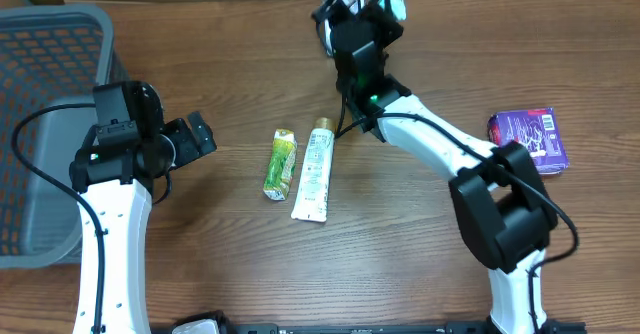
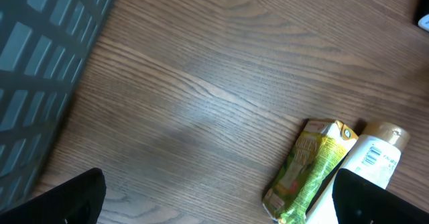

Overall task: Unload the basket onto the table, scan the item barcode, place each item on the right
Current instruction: 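Raise the green pack to the white scanner with the right gripper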

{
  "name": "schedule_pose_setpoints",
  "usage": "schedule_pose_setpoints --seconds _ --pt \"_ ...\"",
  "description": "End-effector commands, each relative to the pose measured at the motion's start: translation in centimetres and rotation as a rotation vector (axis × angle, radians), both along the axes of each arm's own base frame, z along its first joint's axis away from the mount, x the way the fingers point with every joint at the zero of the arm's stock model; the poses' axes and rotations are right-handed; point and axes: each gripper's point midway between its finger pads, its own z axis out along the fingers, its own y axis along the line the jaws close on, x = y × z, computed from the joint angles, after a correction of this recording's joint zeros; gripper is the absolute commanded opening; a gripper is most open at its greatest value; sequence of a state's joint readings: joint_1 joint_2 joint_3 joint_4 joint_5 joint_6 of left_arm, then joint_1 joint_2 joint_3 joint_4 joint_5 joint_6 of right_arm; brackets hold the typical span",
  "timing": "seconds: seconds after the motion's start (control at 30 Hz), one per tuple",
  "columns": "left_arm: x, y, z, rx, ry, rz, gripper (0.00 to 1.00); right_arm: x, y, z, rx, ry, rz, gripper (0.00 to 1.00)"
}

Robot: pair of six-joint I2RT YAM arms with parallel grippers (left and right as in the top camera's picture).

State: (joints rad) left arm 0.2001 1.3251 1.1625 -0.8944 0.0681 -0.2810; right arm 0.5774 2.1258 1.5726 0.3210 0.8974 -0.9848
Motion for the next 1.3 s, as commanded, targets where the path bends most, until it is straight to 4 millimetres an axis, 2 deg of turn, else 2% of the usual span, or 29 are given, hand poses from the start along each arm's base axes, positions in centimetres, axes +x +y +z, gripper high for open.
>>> schedule_pose_setpoints --seconds 0.0,0.1,0.3,0.5,0.67,0.83,1.0,1.27 --pt "-0.1 0.0 0.2 0.009 -0.009 -0.017 1.00 0.9 0.9 -1.1 -0.230 0.074 0.071 0.04" --pt "-0.1 0.0 0.2 0.009 -0.008 -0.017 0.99 1.6 0.9 -2.1 -0.241 0.080 0.101 0.04" --pt "-0.1 0.0 0.2 0.009 -0.008 -0.017 1.00 2.9 1.6 -2.2 -0.282 0.041 0.184 0.04" --pt "-0.1 0.0 0.2 0.009 -0.008 -0.017 1.00 3.5 2.9 -3.6 -0.312 0.048 0.273 0.04" --pt "-0.1 0.0 0.2 0.009 -0.008 -0.018 0.99 4.0 3.5 -3.8 -0.295 0.007 0.310 0.04" --pt "-0.1 0.0 0.2 0.009 -0.008 -0.017 1.00 4.4 3.7 -4.9 -0.296 0.016 0.349 0.04" --pt "-0.1 0.0 0.2 0.009 -0.008 -0.017 0.99 4.7 3.0 -4.2 -0.285 -0.014 0.332 0.04" --pt "-0.1 0.0 0.2 0.009 -0.008 -0.017 0.99 4.8 2.9 -4.2 -0.284 -0.014 0.332 0.04"
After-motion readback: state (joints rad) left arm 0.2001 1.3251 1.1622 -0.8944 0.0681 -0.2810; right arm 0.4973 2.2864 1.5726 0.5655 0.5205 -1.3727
